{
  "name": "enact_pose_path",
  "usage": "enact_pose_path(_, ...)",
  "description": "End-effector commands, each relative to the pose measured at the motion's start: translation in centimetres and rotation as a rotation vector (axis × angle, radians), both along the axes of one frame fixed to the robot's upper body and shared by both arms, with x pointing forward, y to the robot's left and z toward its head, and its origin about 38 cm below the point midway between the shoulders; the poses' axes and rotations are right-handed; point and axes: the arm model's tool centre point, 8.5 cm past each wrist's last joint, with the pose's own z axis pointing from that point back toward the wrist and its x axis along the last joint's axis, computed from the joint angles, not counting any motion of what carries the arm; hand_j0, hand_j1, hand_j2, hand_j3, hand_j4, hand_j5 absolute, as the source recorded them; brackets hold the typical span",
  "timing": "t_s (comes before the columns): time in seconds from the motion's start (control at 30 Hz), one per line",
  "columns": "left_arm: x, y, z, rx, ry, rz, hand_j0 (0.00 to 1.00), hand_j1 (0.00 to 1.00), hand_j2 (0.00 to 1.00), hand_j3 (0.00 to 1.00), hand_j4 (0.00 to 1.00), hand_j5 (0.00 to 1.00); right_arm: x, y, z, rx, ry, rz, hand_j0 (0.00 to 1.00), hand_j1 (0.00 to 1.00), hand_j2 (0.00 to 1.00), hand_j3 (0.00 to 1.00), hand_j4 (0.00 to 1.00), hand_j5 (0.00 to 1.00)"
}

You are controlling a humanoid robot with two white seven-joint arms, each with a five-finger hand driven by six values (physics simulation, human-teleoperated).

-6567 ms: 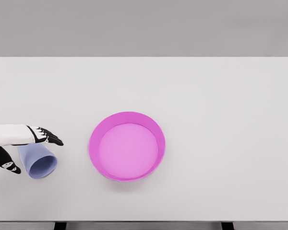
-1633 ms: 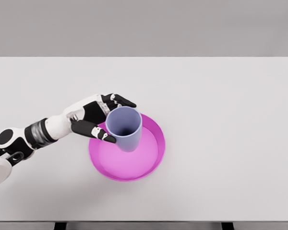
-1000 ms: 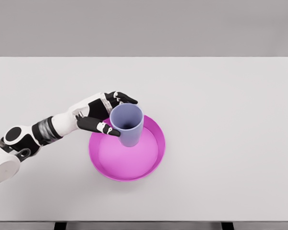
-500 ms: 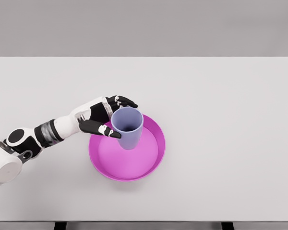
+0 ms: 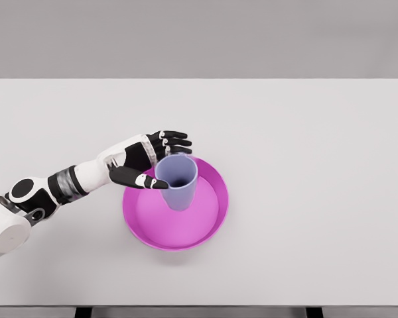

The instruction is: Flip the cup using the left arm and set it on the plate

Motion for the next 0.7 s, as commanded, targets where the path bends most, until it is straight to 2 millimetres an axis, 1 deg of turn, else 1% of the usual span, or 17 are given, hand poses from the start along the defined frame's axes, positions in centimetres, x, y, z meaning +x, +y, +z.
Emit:
enact_pose_path(0.0,0.0,0.0,0.1,-0.003,0.000,0.001,0.91,0.91,0.91,0.91,0.91,0.91,0.0,0.0,0.0,0.000,0.000,0.000,1.00,1.00,1.00,1.00,1.00,1.00)
enact_pose_path(0.07,0.0,0.0,-0.1,0.025,-0.019,-0.008,0.98,0.98,0.98,0.98,0.98,0.98,0.0,0.0,0.0,0.000,0.000,0.000,1.00,1.00,1.00,1.00,1.00,1.00)
enact_pose_path(0.13,0.0,0.1,-0.1,0.028,-0.022,-0.006,1.00,1.00,1.00,1.00,1.00,1.00,0.0,0.0,0.0,-0.002,0.000,0.000,1.00,1.00,1.00,1.00,1.00,1.00)
enact_pose_path(0.3,0.0,0.4,0.1,0.028,-0.023,-0.003,1.00,1.00,1.00,1.00,1.00,1.00,0.0,0.0,0.0,0.000,0.000,0.000,1.00,1.00,1.00,1.00,1.00,1.00)
enact_pose_path(0.47,0.3,0.4,1.1,0.011,-0.040,0.001,1.00,1.00,1.00,1.00,1.00,1.00,0.0,0.0,0.0,0.000,0.000,0.000,1.00,1.00,1.00,1.00,1.00,1.00)
enact_pose_path(0.5,0.5,0.7,1.8,-0.002,-0.044,0.006,1.00,1.00,1.00,1.00,1.00,1.00,0.0,0.0,0.0,0.000,-0.001,0.000,1.00,1.00,1.00,1.00,1.00,1.00)
enact_pose_path(0.57,0.5,1.9,3.9,-0.003,-0.069,0.007,1.00,1.00,1.00,1.00,1.00,1.00,0.0,0.0,0.0,0.000,0.000,0.000,1.00,1.00,1.00,1.00,1.00,1.00)
enact_pose_path(0.63,-0.1,4.5,5.9,0.051,-0.109,0.018,1.00,1.00,1.00,1.00,1.00,1.00,0.0,0.0,0.0,0.000,0.000,0.000,1.00,1.00,1.00,1.00,1.00,1.00)
enact_pose_path(0.67,-0.4,6.2,7.6,0.075,-0.145,0.034,1.00,1.00,1.00,1.00,1.00,1.00,0.0,0.0,0.0,0.000,0.000,0.000,1.00,1.00,1.00,1.00,1.00,1.00)
